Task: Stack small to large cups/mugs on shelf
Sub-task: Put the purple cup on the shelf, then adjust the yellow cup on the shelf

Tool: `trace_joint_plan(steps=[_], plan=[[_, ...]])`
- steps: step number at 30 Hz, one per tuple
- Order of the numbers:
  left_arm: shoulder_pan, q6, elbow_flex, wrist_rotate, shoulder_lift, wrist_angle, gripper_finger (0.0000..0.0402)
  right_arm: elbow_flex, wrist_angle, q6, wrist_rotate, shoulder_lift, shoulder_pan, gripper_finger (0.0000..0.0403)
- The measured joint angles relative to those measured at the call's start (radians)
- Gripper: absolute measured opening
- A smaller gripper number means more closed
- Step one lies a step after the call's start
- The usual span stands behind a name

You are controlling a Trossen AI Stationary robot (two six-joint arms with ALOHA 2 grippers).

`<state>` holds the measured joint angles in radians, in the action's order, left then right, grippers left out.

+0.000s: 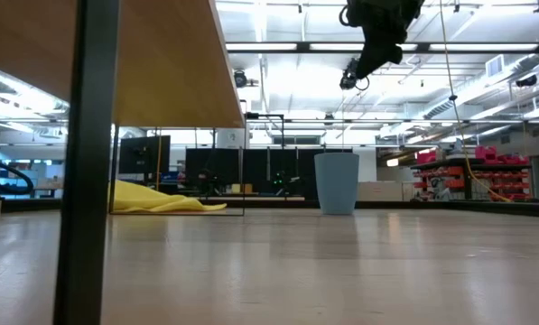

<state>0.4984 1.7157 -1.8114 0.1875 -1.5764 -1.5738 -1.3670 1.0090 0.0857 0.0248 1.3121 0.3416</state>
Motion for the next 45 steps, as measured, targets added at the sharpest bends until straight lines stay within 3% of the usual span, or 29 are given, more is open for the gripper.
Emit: trace_joint_plan(steps=[6,21,45], plan=[[0.0,-0.023,0.0,0.002,0.0,0.001,0.0014,0.0,-0.018,-0.002,0.0,0.0,0.0,0.0058],[0.0,-0.035,-0.005,0.003,0.0,0.002,0.0071,0.0,-0.018,-0.003,0.0,0.0,0.0,0.0058],[0.001,-0.092,-0.176,0.053,0.002,0.003,0.0098,0.0,-0.021,-0.011,0.0,0.0,0.0,0.0058]])
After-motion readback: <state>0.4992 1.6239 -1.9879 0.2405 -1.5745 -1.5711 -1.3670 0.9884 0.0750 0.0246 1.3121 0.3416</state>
